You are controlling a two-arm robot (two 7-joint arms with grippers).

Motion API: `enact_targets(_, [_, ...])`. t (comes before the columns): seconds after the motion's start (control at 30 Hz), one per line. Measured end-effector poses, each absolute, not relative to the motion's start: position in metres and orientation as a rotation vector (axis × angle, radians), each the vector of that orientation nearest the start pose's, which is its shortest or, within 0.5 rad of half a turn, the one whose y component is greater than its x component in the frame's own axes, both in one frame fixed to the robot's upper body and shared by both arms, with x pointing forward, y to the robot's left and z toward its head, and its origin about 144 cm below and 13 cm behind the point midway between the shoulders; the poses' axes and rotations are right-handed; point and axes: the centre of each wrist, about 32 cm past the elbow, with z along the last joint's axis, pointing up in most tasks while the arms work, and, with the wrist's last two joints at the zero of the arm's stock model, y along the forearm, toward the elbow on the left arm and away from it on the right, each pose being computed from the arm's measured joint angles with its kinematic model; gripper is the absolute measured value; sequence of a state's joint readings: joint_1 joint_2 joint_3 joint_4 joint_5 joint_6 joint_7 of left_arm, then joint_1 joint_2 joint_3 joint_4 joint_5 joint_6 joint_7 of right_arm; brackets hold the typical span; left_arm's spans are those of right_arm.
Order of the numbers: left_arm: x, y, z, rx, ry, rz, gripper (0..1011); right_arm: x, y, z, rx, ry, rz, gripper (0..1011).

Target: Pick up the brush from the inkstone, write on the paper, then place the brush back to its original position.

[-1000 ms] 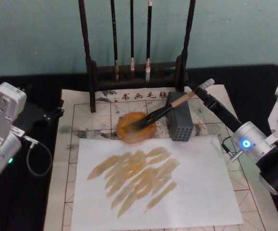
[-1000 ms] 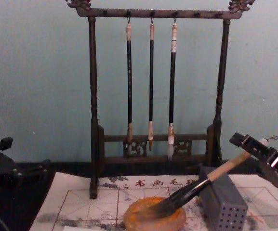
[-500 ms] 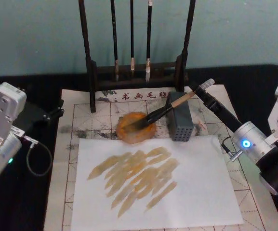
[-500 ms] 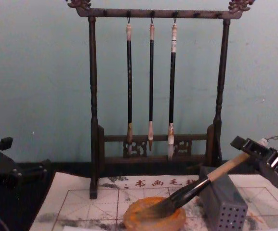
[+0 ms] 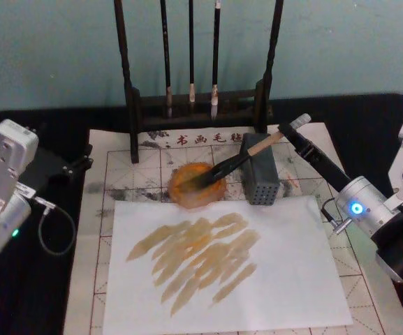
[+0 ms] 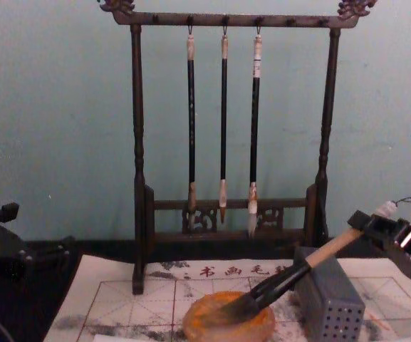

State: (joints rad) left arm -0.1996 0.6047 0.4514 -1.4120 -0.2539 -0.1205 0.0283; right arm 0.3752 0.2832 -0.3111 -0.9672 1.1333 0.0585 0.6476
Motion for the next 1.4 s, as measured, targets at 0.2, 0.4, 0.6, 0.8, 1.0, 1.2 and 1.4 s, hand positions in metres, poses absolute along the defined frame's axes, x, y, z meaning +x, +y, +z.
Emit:
enact_targets(0.2, [0.489,0.31,1.14,0.304,-0.285,1.248,1001,0.544,-0.282,1.085,0.511,0.674,-0.874,189])
enact_targets(0.4, [0.489,0.31,1.14,0.305,-0.285,1.248,1001,0.544,-0.282,1.085,0.511,0.674,-0.874,189])
enact_targets(0.6, [0.489,0.31,1.14,0.304,-0.285,1.248,1001,0.544,-0.282,1.085,0.51,0.674,-0.874,189])
enact_targets(0.8, [0.489,0.31,1.14,0.304,-0.285,1.248,1001,0.543,-0.283,1.086,0.514,0.68,-0.861,189])
enact_targets(1.0, [0.489,0.31,1.14,0.305,-0.285,1.248,1001,0.543,-0.286,1.092,0.539,0.7,-0.831,188])
enact_targets(1.2, [0.489,0.31,1.14,0.304,-0.285,1.248,1001,0.542,-0.29,1.099,0.558,0.689,-0.809,188])
enact_targets(1.4, [0.489,0.31,1.14,0.304,-0.285,1.248,1001,0.54,-0.294,1.11,0.563,0.662,-0.787,188])
